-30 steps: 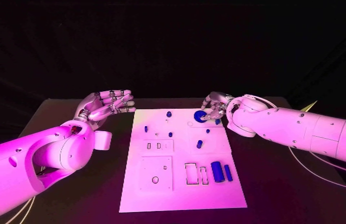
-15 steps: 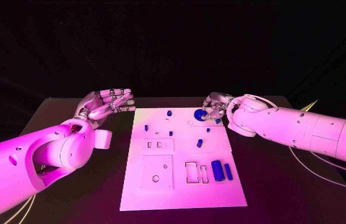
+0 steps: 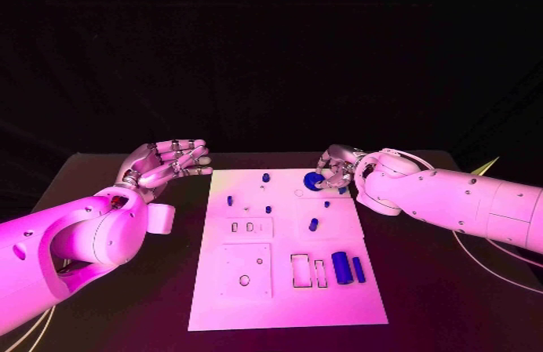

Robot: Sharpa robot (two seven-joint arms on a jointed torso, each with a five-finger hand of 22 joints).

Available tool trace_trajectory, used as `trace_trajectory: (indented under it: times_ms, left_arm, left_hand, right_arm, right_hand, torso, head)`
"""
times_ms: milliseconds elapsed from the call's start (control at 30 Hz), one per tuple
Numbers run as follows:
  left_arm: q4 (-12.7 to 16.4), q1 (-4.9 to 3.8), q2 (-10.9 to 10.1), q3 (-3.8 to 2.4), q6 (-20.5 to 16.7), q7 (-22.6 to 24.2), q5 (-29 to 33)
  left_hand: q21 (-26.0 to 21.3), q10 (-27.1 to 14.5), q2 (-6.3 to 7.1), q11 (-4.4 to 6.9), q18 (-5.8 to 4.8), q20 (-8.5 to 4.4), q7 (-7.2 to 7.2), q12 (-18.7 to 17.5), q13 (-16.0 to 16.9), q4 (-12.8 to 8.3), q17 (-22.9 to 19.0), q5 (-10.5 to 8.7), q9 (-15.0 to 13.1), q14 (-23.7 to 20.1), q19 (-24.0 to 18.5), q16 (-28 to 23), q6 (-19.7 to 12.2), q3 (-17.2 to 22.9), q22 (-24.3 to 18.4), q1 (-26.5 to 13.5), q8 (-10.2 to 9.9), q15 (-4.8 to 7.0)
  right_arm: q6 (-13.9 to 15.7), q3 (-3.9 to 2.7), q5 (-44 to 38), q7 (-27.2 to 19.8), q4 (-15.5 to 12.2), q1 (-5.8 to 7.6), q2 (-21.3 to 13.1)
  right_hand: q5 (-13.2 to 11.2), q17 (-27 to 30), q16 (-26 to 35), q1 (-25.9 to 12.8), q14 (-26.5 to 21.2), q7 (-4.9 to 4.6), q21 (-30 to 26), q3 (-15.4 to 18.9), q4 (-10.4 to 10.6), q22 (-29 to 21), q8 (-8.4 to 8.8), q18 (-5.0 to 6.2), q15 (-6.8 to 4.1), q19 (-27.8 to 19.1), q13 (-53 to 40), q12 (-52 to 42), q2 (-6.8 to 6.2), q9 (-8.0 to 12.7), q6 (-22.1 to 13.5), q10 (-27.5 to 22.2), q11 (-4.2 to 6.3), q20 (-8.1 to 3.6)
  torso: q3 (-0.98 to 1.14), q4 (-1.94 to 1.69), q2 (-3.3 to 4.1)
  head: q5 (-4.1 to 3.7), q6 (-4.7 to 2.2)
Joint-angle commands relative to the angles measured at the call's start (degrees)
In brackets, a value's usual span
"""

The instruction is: Assemble the parts on the task board

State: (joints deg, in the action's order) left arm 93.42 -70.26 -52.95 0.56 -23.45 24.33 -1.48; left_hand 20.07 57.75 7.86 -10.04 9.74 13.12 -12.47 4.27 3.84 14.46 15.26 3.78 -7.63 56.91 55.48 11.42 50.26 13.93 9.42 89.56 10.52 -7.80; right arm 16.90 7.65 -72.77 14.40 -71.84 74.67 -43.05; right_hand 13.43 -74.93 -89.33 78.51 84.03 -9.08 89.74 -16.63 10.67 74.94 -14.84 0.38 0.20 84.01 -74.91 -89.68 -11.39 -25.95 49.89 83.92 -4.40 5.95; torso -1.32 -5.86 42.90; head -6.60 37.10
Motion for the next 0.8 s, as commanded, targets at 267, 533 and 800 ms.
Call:
trace_trajectory:
  times_ms: [267, 533, 800]
  left_arm:
    - [0.03, -0.08, 0.02, -0.04, 0.92, 0.17, 0.06]
    - [-0.04, -0.08, 0.04, -0.04, 0.95, 0.15, 0.06]
    - [-0.06, -0.08, 0.01, -0.04, 0.98, 0.13, 0.06]
  left_hand:
    - [0.18, 0.5, 0.32, -0.04, 0.52, -0.26, -0.03, -0.42, -0.06, -0.29, 0.08, -0.31, -0.06, -0.42, -0.18, -0.22, -0.22, 0.09, 0.07, 0.29, 0.36, 0.14]
    - [0.24, 0.42, 0.33, -0.07, 0.51, -0.26, -0.1, -0.47, -0.08, -0.34, 0.14, -0.32, -0.05, -0.45, -0.22, -0.25, -0.31, 0.1, 0.1, 0.32, 0.32, 0.13]
    - [0.24, 0.42, 0.33, -0.07, 0.51, -0.26, -0.1, -0.47, -0.08, -0.34, 0.14, -0.32, -0.05, -0.45, -0.22, -0.25, -0.31, 0.1, 0.1, 0.32, 0.32, 0.13]
  right_arm:
    - [-0.52, 0.16, -1.57, 1.77, -0.26, -0.29, 0.08]
    - [-0.13, 0.16, -1.65, 1.87, -0.63, -0.29, 0.2]
    - [0.12, 0.15, -1.59, 1.95, -0.63, -0.29, 0.37]
  right_hand:
    - [0.31, -13.8, -0.35, -1.1, 5.7, -0.13, 0.26, -0.07, 0.77, 15.06, 0.88, -0.38, 0.11, 5.99, -14.58, 0.18, -1.23, 0.4, -0.18, 5.58, -0.07, 0.34]
    - [0.37, -13.86, -0.37, -1.78, 5.71, -0.15, 0.26, 0.25, 1.26, 15.06, 1.08, -0.38, 0.15, 5.99, -14.57, 0.19, -1.57, 0.52, -0.26, 5.57, -0.11, 0.38]
    - [0.56, -13.96, -0.39, -2.26, 5.74, -0.15, 0.26, 0.48, 1.64, 15.06, 1.15, -0.38, 0.17, 5.99, -14.59, 0.17, -1.68, 0.57, -0.23, 5.6, -0.12, 0.41]
  torso:
    - [0.0, 0.05, -0.01]
    - [0.0, 0.03, -0.01]
    - [-0.01, 0.1, 0.04]
  head:
    - [0.06, 0.05]
    - [0.02, 0.04]
    - [0.05, -0.09]
